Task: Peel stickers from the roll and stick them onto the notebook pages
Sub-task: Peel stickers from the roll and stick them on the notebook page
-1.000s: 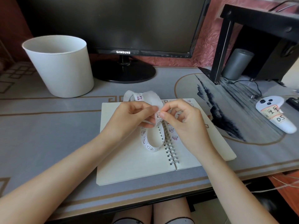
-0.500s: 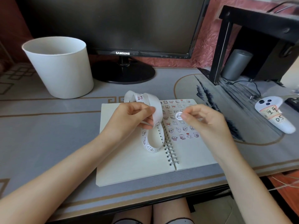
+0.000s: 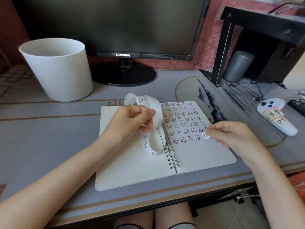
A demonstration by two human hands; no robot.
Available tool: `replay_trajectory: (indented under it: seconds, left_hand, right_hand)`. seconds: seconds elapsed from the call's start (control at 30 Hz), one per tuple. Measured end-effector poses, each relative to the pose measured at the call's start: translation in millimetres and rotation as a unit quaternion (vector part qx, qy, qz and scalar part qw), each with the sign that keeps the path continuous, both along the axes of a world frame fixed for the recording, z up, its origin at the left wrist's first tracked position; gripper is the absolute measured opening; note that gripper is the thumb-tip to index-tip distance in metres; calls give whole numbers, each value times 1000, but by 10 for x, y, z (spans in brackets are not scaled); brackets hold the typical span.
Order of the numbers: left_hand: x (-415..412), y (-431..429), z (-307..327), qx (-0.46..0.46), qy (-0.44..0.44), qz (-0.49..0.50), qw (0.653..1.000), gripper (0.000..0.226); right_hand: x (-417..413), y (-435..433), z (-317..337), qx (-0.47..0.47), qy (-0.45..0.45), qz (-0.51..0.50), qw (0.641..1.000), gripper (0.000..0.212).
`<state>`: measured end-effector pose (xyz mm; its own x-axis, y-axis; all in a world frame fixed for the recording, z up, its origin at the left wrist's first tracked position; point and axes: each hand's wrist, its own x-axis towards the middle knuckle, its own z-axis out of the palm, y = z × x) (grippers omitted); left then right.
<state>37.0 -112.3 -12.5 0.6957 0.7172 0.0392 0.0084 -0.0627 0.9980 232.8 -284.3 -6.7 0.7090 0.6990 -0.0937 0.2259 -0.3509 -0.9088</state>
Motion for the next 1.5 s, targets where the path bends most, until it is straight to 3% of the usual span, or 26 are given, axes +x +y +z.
replay_trajectory:
  seconds: [0.93,1.5]
  left_hand:
    - [-9,-3,5,-4,-8,-7,1000,22]
    - [-6,-13,22,-7,-7,-5,1000,22]
  right_hand:
    - [39,7,-144,4,-74,-2,997,9]
    - [-27,25,-223,3,-171,6,985,15]
